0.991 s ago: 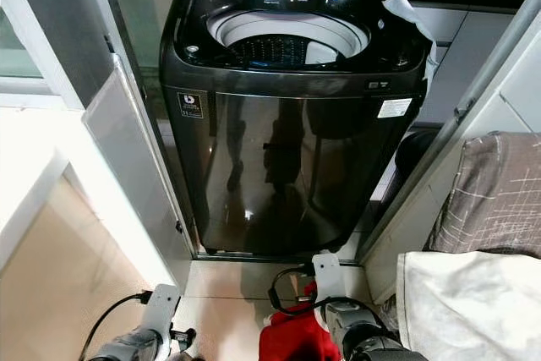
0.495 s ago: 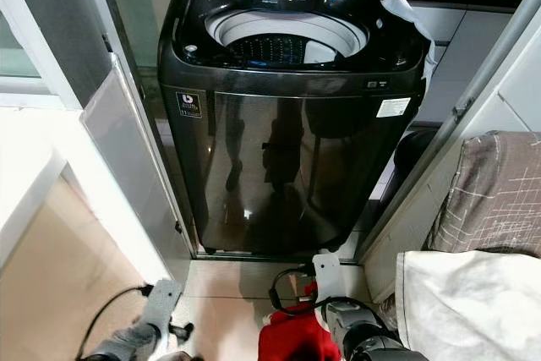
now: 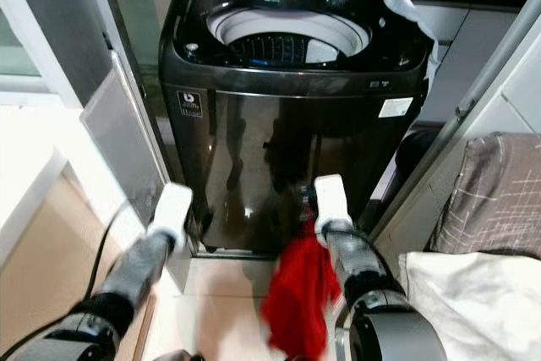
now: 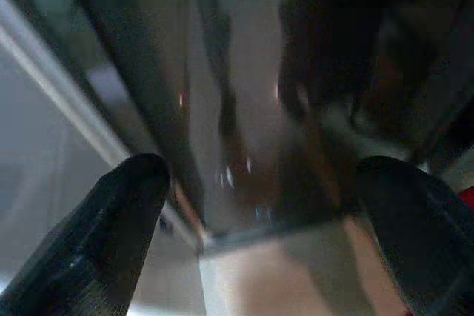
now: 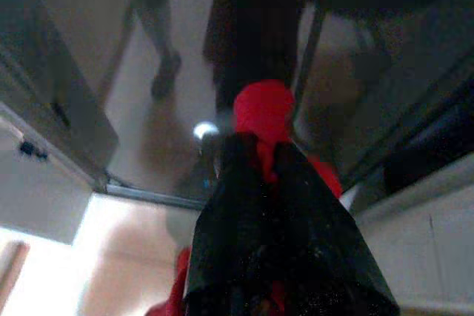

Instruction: Clothes washing

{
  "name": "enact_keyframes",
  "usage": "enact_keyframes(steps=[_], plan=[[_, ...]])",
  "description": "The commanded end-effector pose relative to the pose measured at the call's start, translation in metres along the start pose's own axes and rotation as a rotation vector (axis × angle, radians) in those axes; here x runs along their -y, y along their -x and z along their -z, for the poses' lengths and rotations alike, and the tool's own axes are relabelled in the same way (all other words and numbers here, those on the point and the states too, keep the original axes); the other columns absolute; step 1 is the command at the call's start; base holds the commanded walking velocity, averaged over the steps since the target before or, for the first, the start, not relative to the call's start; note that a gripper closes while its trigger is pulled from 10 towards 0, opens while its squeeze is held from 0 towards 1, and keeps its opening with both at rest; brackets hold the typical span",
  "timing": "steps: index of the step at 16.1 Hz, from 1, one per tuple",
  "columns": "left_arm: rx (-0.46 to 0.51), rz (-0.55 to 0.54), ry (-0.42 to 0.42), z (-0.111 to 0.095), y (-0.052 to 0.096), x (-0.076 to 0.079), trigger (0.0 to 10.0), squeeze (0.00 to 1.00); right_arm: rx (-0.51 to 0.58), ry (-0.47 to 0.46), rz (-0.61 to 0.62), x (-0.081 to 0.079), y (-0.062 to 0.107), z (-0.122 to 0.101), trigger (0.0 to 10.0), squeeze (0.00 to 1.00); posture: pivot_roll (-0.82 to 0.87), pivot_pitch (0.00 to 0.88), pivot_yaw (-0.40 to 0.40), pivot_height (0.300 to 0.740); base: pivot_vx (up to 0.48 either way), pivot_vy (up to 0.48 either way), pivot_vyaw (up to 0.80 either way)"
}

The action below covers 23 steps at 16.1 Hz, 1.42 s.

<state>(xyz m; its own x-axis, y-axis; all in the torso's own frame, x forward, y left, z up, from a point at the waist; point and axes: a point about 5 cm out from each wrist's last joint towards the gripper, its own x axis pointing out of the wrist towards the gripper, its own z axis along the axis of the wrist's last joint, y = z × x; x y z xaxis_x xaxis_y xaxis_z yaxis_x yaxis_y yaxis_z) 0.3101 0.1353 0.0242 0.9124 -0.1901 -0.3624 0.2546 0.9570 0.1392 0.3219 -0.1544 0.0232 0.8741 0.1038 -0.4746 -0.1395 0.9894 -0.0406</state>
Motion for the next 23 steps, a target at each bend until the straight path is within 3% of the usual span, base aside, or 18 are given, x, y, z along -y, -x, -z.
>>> enact_keyframes(steps=[1,2,4,6,8,9,10,13,14,15,16,17,18,21,23], plan=[[0.122,0.011,-0.017,-0.031,-0.005,-0.002,10.0,0.00,0.193,-0.020,0.038,0.005,-0.003,-0.049,10.0,0.00,-0.04,0.000,-0.014,0.740,0.000,0.000,0.00],[0.264,-0.012,-0.026,-0.068,-0.004,-0.009,10.0,0.00,0.387,-0.010,0.091,0.008,0.003,-0.094,10.0,0.00,-0.04,0.000,-0.014,0.740,0.000,0.000,0.00],[0.336,-0.036,-0.035,-0.086,-0.001,-0.014,10.0,0.00,0.499,-0.011,0.126,0.009,0.012,-0.117,10.0,0.00,-0.04,0.000,-0.014,0.740,0.000,0.000,0.00],[0.454,-0.080,-0.046,-0.117,0.010,-0.023,10.0,0.00,0.725,0.001,0.173,0.009,0.038,-0.153,10.0,0.00,-0.05,0.000,-0.002,0.740,0.000,0.000,0.00],[0.571,-0.079,-0.078,-0.150,0.027,-0.024,10.0,0.00,0.872,0.026,0.210,0.014,0.064,-0.172,10.0,0.00,-0.06,0.000,0.005,0.740,0.000,0.000,0.00],[0.614,-0.082,-0.084,-0.163,0.036,-0.026,10.0,0.00,0.897,0.034,0.237,0.019,0.074,-0.174,10.0,0.00,-0.06,0.000,0.007,0.740,0.000,0.000,0.00],[0.690,-0.066,-0.108,-0.180,0.055,-0.028,10.0,0.00,0.923,0.051,0.287,0.028,0.093,-0.173,10.0,0.00,-0.06,0.000,0.010,0.740,0.000,0.000,0.00],[0.717,-0.017,-0.130,-0.186,0.076,-0.030,10.0,0.00,0.956,0.083,0.324,0.031,0.116,-0.169,10.0,0.00,-0.06,0.000,0.013,0.740,0.000,0.000,0.00],[0.716,0.025,-0.146,-0.184,0.083,-0.029,10.0,0.00,0.953,0.107,0.336,0.032,0.123,-0.161,10.0,0.00,-0.07,0.000,0.013,0.740,0.000,0.000,0.00],[0.683,0.104,-0.152,-0.171,0.091,-0.026,10.0,0.00,0.873,0.145,0.344,0.036,0.127,-0.134,10.0,0.00,-0.07,0.000,0.010,0.740,0.000,0.000,0.00],[0.584,0.168,-0.161,-0.144,0.087,-0.018,10.0,0.00,0.776,0.157,0.341,0.040,0.125,-0.109,10.0,0.00,-0.07,0.000,0.007,0.740,0.000,0.000,0.00],[0.518,0.198,-0.129,-0.124,0.082,-0.010,10.0,0.00,0.712,0.161,0.334,0.041,0.120,-0.099,10.0,0.00,-0.08,0.000,0.003,0.740,0.000,0.000,0.00],[0.518,0.198,-0.129,-0.124,0.082,-0.010,10.0,0.00,0.712,0.161,0.334,0.041,0.120,-0.099,10.0,0.00,-0.08,0.000,0.003,0.740,0.000,0.000,0.00],[0.419,0.221,-0.047,-0.096,0.067,0.007,10.0,0.00,0.667,0.189,0.305,0.035,0.099,-0.094,10.0,0.00,-0.08,0.000,-0.005,0.740,0.000,0.000,0.00],[0.426,0.238,-0.052,-0.100,0.066,0.010,10.0,0.00,0.656,0.185,0.291,0.031,0.092,-0.097,10.0,0.00,-0.07,0.000,-0.009,0.740,0.000,0.000,-0.78]])
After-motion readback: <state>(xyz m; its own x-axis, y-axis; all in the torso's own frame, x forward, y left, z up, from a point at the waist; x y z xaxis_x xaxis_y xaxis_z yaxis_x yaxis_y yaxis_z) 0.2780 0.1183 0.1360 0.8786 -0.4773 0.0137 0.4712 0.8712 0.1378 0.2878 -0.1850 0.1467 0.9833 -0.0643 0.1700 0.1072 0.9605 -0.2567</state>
